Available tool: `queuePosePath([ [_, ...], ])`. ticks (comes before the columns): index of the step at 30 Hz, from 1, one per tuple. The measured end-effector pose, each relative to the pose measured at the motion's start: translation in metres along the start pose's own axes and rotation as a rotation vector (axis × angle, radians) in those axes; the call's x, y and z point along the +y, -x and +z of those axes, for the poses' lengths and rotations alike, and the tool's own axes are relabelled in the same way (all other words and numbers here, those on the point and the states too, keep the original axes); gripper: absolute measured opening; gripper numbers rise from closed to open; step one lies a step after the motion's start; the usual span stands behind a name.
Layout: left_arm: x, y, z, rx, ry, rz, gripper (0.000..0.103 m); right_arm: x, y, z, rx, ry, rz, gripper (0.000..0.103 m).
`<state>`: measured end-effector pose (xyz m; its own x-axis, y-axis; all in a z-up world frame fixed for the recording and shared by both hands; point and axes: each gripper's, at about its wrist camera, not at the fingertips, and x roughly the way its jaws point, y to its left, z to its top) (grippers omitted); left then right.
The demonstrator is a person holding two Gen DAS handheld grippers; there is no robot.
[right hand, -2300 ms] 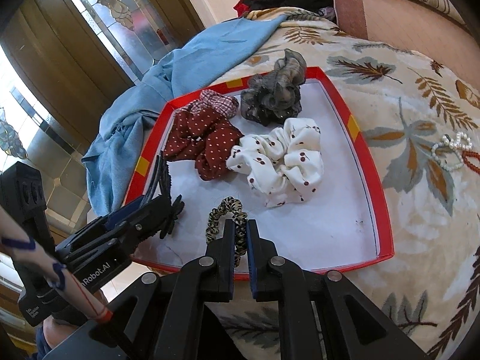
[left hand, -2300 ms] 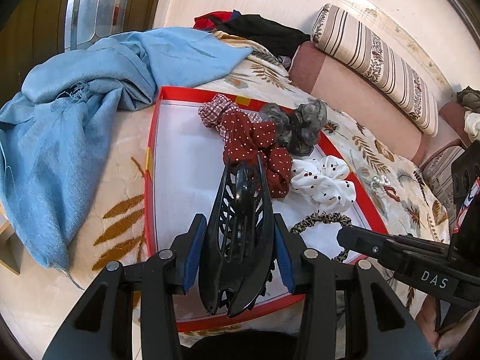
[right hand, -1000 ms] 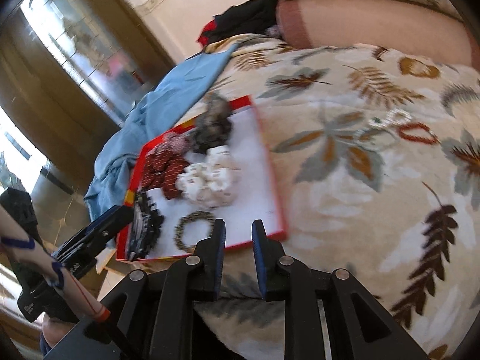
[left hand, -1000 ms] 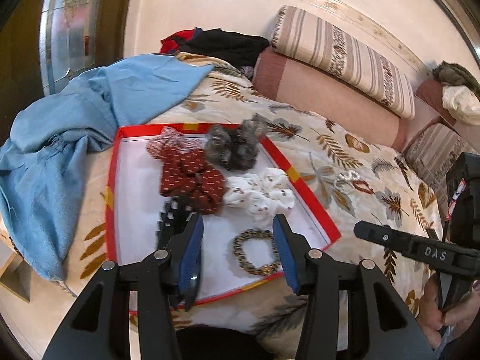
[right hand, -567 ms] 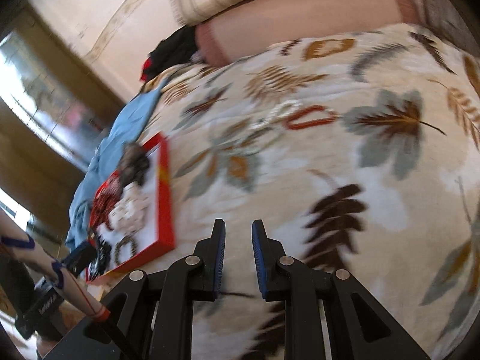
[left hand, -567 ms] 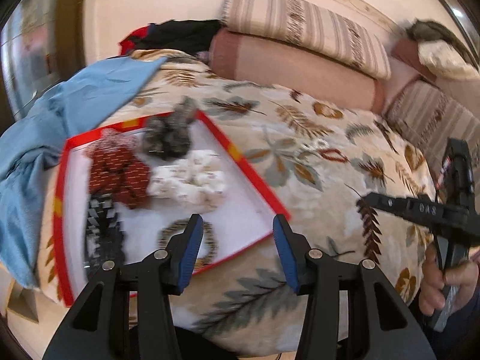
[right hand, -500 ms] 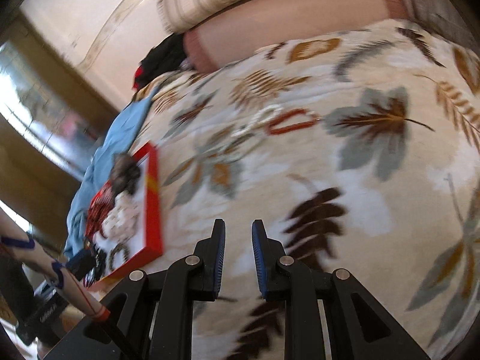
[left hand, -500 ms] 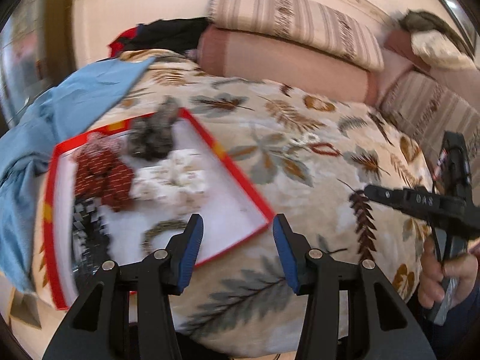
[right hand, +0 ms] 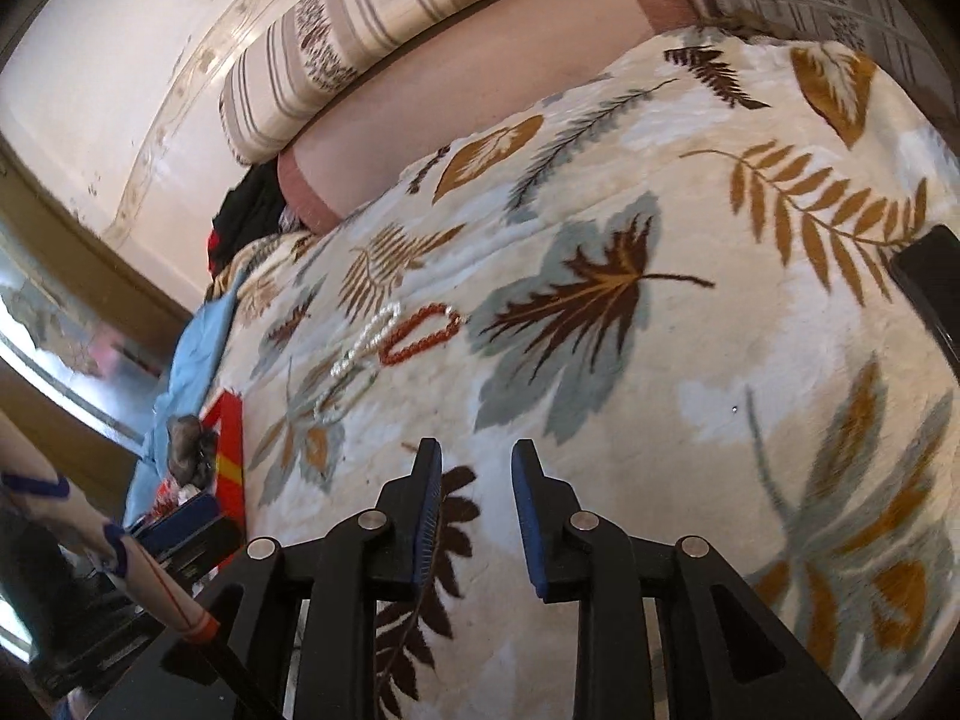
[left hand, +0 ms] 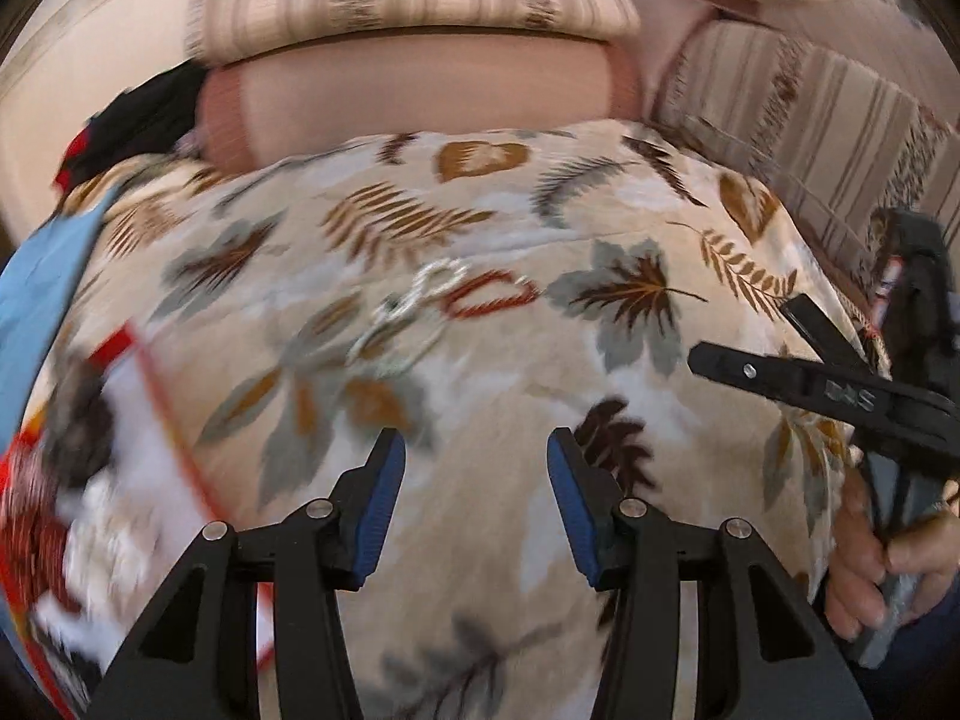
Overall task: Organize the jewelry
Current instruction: 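Move both tools back toward the jewelry on the bedspread, then grasp the red bead bracelet with the left tool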
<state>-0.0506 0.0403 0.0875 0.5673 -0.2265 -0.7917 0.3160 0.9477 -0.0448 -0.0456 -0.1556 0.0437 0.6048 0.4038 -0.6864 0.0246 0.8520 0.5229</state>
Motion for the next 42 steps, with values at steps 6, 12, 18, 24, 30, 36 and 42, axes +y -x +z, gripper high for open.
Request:
queuePosePath([
  [6,-0.022,-0.065,0.047,0.055,-0.128,-0.057,0.049,-0.021,0.009,0.009,-0.031,-0.077,0.022,0.03],
  [12,-0.027,-0.124,0.067,0.132,-0.2,-0.016,0.049,-0.038,0.007,0.015,-0.014,-0.141,0.048,0.03],
  [18,-0.026,-0.156,0.078,0.164,-0.232,-0.028,0.049,-0.039,0.0,0.016,0.013,-0.144,0.066,0.03],
  [24,-0.032,-0.155,0.076,0.152,-0.172,-0.039,0.022,-0.041,-0.005,0.017,0.025,-0.156,0.061,0.03],
  [30,-0.024,-0.122,0.041,0.18,0.043,-0.114,0.007,-0.043,-0.002,0.018,0.005,-0.161,0.047,0.03],
  [36,-0.017,-0.065,-0.016,0.155,0.143,-0.241,0.007,-0.04,0.003,0.016,-0.017,-0.142,0.034,0.03],
  [42,0.002,-0.007,-0.047,0.055,0.219,-0.305,0.007,-0.023,-0.007,0.01,0.013,-0.07,0.034,0.03],
])
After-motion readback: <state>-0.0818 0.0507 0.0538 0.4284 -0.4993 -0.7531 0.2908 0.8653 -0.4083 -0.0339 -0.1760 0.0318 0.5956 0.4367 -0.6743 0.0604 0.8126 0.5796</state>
